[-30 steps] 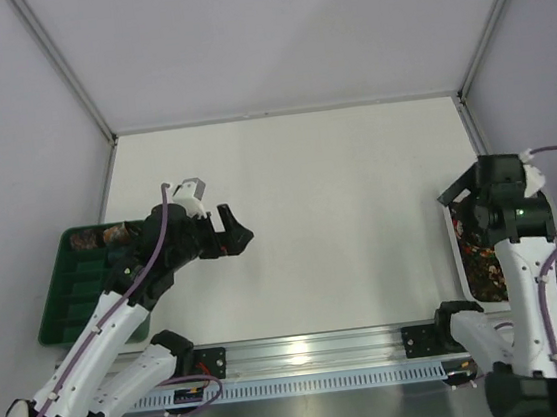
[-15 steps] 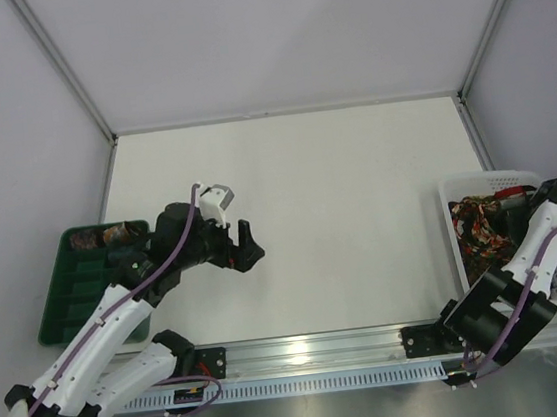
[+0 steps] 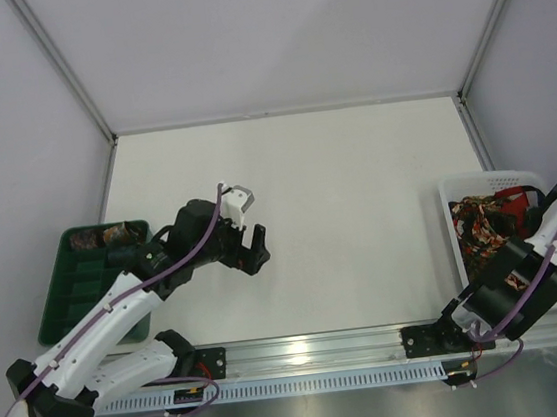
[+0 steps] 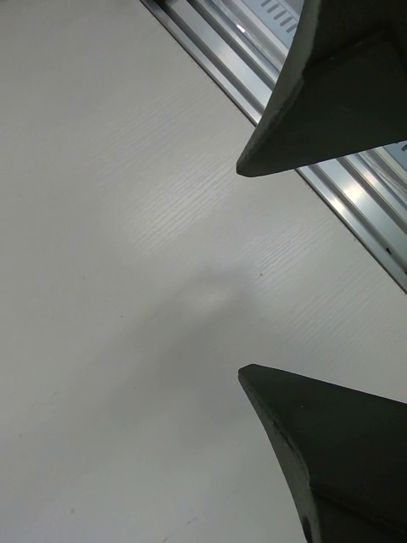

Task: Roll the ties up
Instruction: Grab a tie with the right arm

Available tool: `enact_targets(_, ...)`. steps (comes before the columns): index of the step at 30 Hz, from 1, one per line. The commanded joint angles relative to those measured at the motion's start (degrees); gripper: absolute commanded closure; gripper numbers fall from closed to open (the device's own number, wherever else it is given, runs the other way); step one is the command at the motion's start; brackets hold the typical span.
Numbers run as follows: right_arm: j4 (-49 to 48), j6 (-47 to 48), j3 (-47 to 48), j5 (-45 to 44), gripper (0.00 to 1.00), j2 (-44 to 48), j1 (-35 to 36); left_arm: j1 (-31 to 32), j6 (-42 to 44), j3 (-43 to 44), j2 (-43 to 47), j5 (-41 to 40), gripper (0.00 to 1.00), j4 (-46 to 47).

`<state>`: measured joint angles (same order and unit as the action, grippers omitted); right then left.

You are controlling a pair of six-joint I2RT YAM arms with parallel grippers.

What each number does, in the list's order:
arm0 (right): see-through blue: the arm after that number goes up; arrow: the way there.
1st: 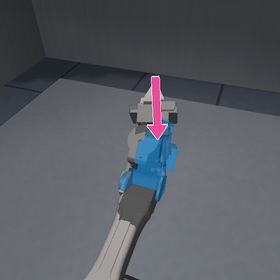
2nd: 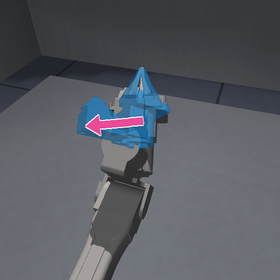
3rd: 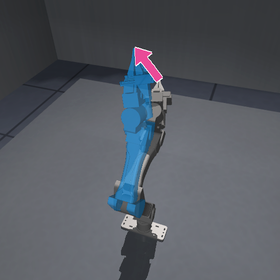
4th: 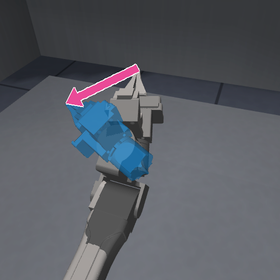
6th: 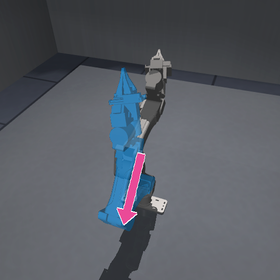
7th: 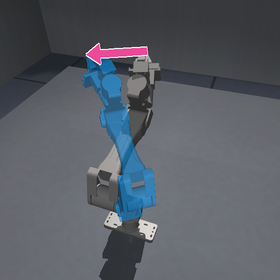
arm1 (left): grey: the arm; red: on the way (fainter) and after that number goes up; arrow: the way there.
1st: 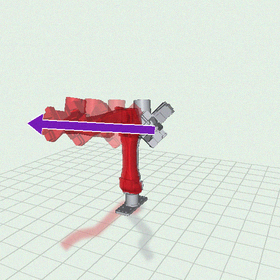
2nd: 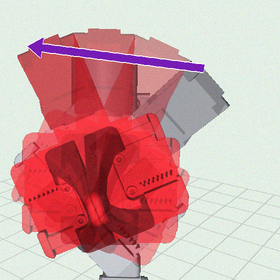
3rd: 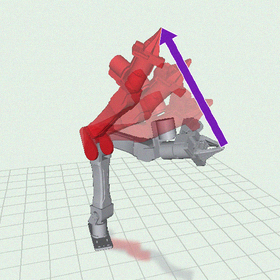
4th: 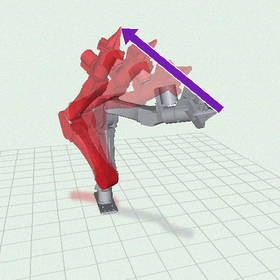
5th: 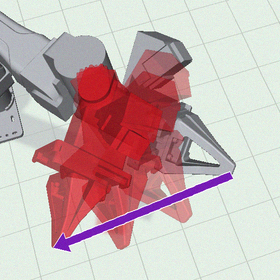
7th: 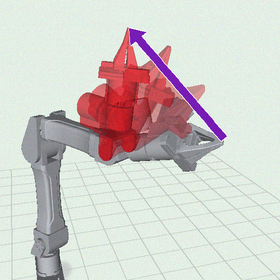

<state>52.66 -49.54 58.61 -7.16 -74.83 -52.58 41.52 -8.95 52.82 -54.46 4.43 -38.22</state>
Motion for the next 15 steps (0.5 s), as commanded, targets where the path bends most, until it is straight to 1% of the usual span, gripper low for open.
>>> enact_targets(1,-4.0,-1.3,-2.4,-5.0,0.18,-1.7,0.3,0.1,1.1,2.7,0.0,-1.4,0.00,-1.2)
enact_targets(2,-4.4,-1.6,-3.1,-6.4,0.19,-1.6,0.4,-0.4,0.7,2.8,-0.3,-0.9,0.00,-1.4)
enact_targets(4,-7.0,-1.5,-4.3,-6.8,0.24,-1.7,0.6,-0.8,0.3,2.9,-0.5,-0.2,0.00,-1.5)
enact_targets(6,-6.4,-2.1,-4.0,-9.3,0.27,-3.1,1.4,-1.1,0.2,3.3,-1.2,0.1,0.00,-1.4)
enact_targets(9,-6.8,-2.3,-4.2,-10.7,0.27,-4.7,2.0,-1.4,0.1,4.4,-2.5,1.0,0.00,-1.4)
enact_targets(15,-9.5,-2.9,-4.4,-10.5,0.27,-7.8,2.8,-1.4,0.1,5.2,-3.7,1.5,0.00,-1.2)
